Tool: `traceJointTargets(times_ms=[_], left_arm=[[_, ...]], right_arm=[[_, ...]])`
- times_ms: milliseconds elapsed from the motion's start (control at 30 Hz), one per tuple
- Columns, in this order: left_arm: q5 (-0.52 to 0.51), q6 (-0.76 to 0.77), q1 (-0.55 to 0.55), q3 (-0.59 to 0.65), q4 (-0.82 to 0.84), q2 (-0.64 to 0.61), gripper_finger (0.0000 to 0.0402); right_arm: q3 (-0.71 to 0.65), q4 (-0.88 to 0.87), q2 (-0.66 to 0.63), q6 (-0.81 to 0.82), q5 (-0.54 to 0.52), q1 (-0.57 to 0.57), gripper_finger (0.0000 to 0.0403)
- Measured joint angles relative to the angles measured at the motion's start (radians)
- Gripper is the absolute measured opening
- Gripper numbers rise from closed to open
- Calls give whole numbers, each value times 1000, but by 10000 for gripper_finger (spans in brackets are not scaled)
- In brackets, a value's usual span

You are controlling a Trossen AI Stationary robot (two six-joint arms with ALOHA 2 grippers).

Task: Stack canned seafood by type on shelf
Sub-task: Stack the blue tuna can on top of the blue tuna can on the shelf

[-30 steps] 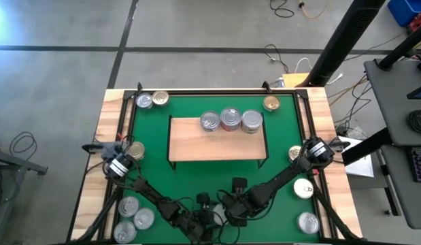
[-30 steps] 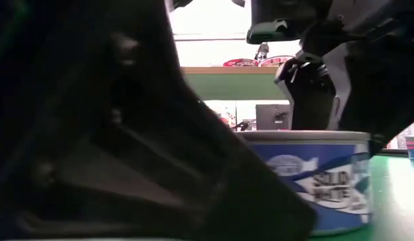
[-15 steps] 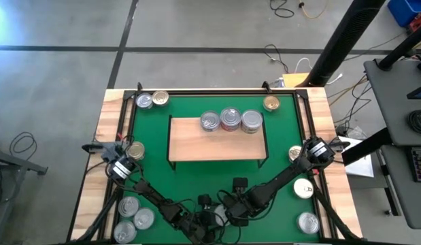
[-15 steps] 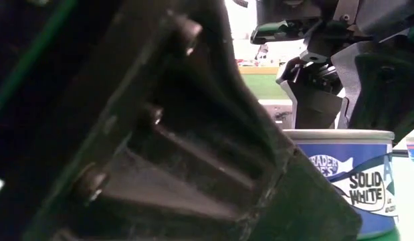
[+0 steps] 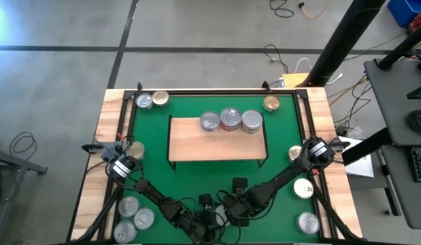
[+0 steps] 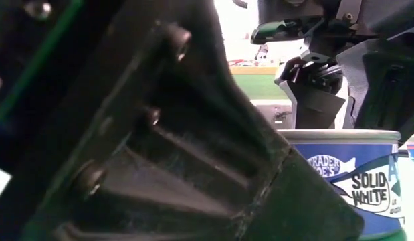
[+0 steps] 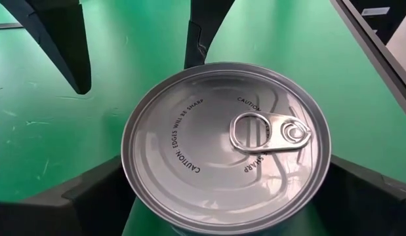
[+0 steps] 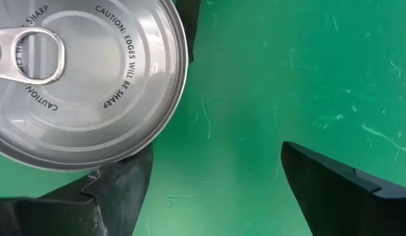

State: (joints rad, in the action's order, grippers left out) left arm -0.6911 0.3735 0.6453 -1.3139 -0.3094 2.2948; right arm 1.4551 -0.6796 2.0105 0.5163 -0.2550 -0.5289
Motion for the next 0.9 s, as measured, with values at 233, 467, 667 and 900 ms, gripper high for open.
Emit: traceJointTargets(times_ms=[233,467,667,900], left_arm=[[10,30,-1,10,19,-4,378],[8,133,21,-4,216,-70,376],[35,180,42,4,384,-169,375],[59,221,50,4,571,-371,371]], right_arm=[[0,7,0,-33,1,3,326],[29,-62,-26,-43,-42,6,318],[52,-112,-146,-29,-82,7,327],[92,-78,-332,77,-73,15,323]])
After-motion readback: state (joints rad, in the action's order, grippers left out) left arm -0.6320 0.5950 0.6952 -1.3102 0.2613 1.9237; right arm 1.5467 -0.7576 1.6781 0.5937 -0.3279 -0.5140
